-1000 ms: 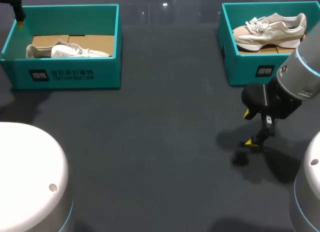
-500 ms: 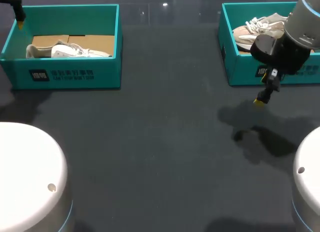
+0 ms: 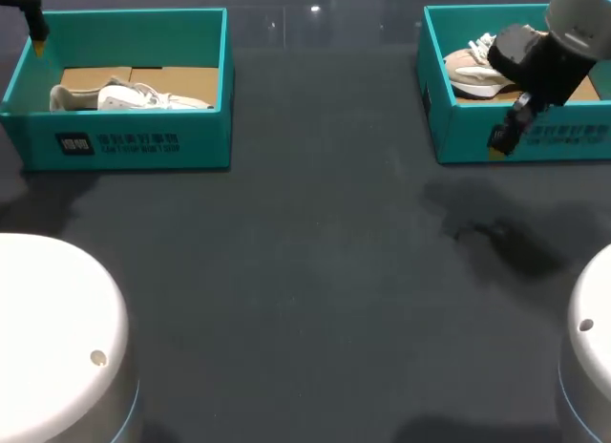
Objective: Take the shoe out of the shoebox, open the shoe tongue, remove and reinsert the insole, then place the shoe into the shoebox
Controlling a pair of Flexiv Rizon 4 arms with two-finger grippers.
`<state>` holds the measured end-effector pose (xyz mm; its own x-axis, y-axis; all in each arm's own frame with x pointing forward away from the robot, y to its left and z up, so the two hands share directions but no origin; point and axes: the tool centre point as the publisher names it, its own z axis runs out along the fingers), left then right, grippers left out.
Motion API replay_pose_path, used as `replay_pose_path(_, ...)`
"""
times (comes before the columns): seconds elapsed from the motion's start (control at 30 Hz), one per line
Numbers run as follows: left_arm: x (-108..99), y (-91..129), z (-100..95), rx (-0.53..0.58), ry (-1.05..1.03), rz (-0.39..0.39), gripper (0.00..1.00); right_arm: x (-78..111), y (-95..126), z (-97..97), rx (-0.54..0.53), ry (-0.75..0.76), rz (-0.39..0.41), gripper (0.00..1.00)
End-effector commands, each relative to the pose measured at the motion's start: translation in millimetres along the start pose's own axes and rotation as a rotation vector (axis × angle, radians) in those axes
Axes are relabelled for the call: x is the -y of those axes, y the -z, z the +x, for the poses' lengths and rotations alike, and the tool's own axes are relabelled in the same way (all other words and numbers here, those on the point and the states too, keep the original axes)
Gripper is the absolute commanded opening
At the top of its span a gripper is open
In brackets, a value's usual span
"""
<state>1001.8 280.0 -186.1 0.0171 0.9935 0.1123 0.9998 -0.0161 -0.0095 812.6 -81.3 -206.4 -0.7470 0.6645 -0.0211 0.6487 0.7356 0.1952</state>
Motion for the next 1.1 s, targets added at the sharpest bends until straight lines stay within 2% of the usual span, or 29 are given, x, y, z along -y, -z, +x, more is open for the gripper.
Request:
replay_pose_path(0.03, 1, 1, 0.3, -0.002, -0.001, -0.002, 1.0, -4.7, 15, -33.6, 0.019, -0.2, 0.042, 1.0)
replay_pose_path(0.37, 1, 1, 0.3, -0.002, -0.001, -0.002, 1.0, -4.7, 15, -33.6, 0.019, -0.2, 0.042, 1.0)
replay_pose_path(0.4, 1, 1, 0.3, -0.002, -0.001, -0.002, 1.0, -1.1, 15, -37.2, 0.023, -0.24, 0.013, 1.0)
replay_pose_path(0.5, 1, 1, 0.3, -0.002, -0.001, -0.002, 1.0, 0.7, 22, -63.0, 0.104, -0.334, 0.058, 1.0)
replay_pose_path(0.57, 1, 1, 0.3, -0.002, -0.001, -0.002, 1.0, -1.0, 23, -85.2, 0.151, -0.388, 0.13, 1.0)
replay_pose_path(0.77, 1, 1, 0.3, -0.002, -0.001, -0.002, 1.0, -11.1, 17, -148.8, 0.196, -0.572, 0.233, 1.0)
replay_pose_path(0.8, 1, 1, 0.3, -0.002, -0.001, -0.002, 1.0, -11.3, 13, -158.7, 0.205, -0.606, 0.291, 1.0)
replay_pose_path(0.83, 1, 1, 0.3, -0.002, -0.001, -0.002, 1.0, -10.4, 13, -162.9, 0.242, -0.62, 0.303, 1.0)
replay_pose_path(1.1, 1, 1, 0.3, -0.002, -0.001, -0.002, 1.0, -10.4, 13, -162.9, 0.242, -0.62, 0.303, 1.0)
